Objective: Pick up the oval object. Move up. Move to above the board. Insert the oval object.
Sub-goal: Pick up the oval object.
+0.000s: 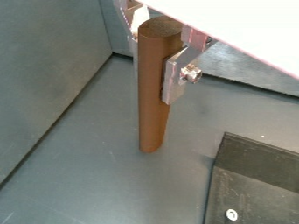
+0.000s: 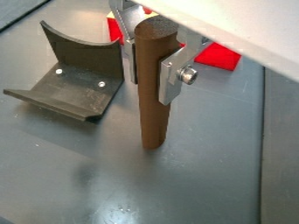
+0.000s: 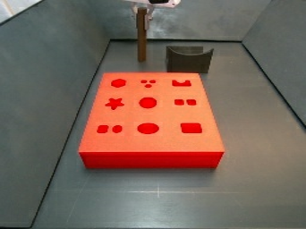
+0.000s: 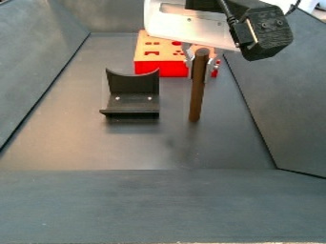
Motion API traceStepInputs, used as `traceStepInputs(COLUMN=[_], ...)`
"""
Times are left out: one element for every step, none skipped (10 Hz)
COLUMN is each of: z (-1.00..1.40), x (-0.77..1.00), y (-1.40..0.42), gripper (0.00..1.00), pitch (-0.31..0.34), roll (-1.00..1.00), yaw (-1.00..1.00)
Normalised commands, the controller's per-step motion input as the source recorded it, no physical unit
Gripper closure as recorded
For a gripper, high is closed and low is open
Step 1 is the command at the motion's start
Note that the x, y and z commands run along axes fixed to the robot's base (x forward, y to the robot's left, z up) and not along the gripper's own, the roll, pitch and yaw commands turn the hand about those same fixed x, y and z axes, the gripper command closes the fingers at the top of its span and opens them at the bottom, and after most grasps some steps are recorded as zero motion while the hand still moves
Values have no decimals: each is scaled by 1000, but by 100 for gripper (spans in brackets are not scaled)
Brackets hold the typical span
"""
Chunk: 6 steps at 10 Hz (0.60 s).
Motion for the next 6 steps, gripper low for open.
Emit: traceStepInputs(z=[0, 0, 0, 0, 0, 0], x=[0, 0, 0, 0, 0, 0], y=[0, 0, 0, 0, 0, 0], gripper=[100, 100, 100, 100, 100, 100], pitch=[0, 0, 0, 0, 0, 0], roll=[0, 0, 0, 0, 0, 0], yaw=[0, 0, 0, 0, 0, 0])
